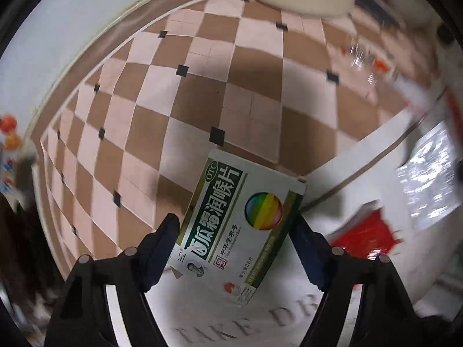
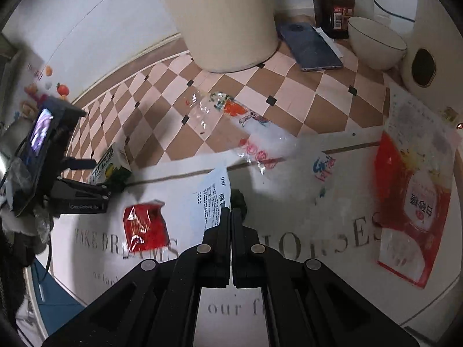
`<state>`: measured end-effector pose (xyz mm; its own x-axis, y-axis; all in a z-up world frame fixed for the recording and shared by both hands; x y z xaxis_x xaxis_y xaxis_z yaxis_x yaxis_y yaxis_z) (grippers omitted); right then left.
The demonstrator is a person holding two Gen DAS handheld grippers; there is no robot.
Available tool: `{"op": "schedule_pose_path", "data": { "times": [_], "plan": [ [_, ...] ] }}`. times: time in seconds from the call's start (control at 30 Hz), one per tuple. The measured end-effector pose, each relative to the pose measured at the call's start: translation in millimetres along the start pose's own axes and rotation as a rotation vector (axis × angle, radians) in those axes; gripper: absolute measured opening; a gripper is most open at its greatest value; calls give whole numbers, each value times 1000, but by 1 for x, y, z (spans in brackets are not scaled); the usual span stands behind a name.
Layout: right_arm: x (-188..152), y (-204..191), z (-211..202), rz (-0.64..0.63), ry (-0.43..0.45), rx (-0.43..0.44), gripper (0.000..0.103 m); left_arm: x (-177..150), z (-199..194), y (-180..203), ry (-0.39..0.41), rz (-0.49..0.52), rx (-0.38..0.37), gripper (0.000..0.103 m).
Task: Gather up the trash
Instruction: 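Carry the green box and receipt to the bin and open both tools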
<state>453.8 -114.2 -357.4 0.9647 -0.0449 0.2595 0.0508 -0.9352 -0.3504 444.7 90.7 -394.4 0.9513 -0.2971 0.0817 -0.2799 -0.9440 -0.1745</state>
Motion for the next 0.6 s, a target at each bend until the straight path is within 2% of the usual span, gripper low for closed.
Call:
{"op": "schedule_pose_path", "data": {
  "times": [0.17, 0.37, 0.47, 0.6],
  "plan": [
    [-6, -4, -14, 35, 24, 16, 0, -31, -32, 8, 74, -106, 17, 74],
    [-39, -20, -49, 8, 72, 33, 0, -90, -98, 22, 223, -235, 16, 74],
    [-66, -33, -79, -5, 113, 53, 0, -130, -128, 23, 297, -293, 4, 74],
    [-117, -46, -119, 6, 137, 90, 0, -196, -161, 49, 358, -329, 11, 74]
  ]
}}
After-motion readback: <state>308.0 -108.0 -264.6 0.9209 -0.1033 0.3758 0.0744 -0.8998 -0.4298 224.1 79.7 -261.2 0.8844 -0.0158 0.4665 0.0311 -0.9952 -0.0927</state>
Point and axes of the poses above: each gripper's, at about its wrist camera, not at the fingertips, and z roughly the way its jaws point, y to its right, x to its top, the point moved 5 cm from there along z, roughly the way its jaws point, and after that the axes turned 15 degrees about z, right-handed, at the moved point
